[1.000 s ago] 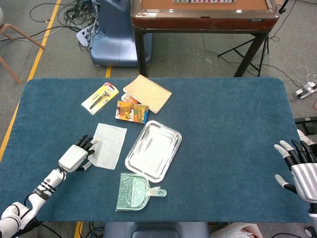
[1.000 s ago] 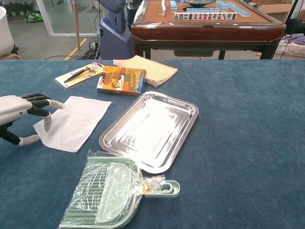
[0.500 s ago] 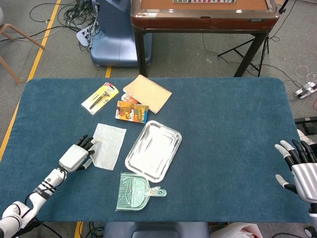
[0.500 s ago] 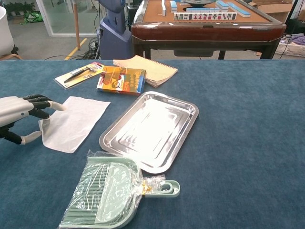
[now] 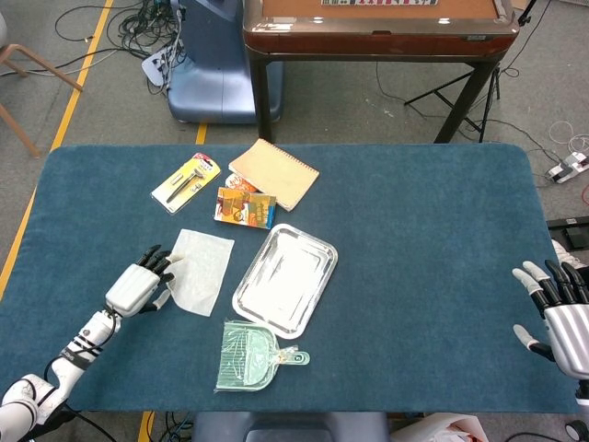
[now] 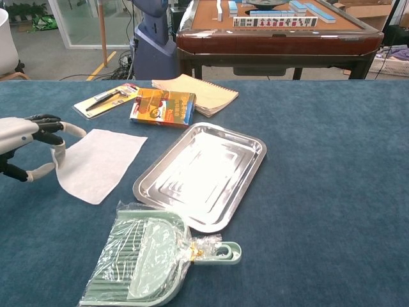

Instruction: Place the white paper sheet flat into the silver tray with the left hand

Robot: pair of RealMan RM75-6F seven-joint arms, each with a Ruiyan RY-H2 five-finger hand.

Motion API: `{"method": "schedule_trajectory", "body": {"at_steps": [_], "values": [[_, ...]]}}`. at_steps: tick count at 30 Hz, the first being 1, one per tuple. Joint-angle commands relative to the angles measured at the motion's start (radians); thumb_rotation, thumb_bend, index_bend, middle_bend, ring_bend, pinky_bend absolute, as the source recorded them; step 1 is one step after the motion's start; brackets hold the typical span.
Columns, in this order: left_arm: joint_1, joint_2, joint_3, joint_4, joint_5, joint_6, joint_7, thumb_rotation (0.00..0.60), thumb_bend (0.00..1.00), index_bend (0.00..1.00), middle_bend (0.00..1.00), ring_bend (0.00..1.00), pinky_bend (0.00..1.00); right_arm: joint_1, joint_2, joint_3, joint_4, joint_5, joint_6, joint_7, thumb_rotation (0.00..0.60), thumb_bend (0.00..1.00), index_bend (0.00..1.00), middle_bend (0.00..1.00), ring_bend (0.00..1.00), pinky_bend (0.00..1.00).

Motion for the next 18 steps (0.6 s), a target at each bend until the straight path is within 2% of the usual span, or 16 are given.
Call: {"method": "schedule_trajectory", "body": {"at_steps": [1,7,18], "values": [[-0.009,0.029,-0.038,-0.078,-0.025,0.028,-0.023,0.600,0.44,0.61,0.16,0.11,0.00,0.000,-0.001,0.000,0.001,-0.002,0.001,0.002,0.600,0.20,0.16,0.14,0.01,0.07],[-0.032,0.071,-0.095,-0.262,-0.059,0.036,-0.036,0.600,0.44,0.60,0.17,0.12,0.00,0.000,-0.009,-0.001,0.011,-0.001,-0.001,0.011,0.600,0.20,0.16,0.14,0.01,0.07],[-0.116,0.088,-0.179,-0.488,-0.090,-0.023,0.031,0.600,0.44,0.59,0.18,0.12,0.00,-0.002,-0.012,-0.002,0.017,-0.004,0.003,0.016,0.600,0.20,0.16,0.14,0.01,0.07]]}}
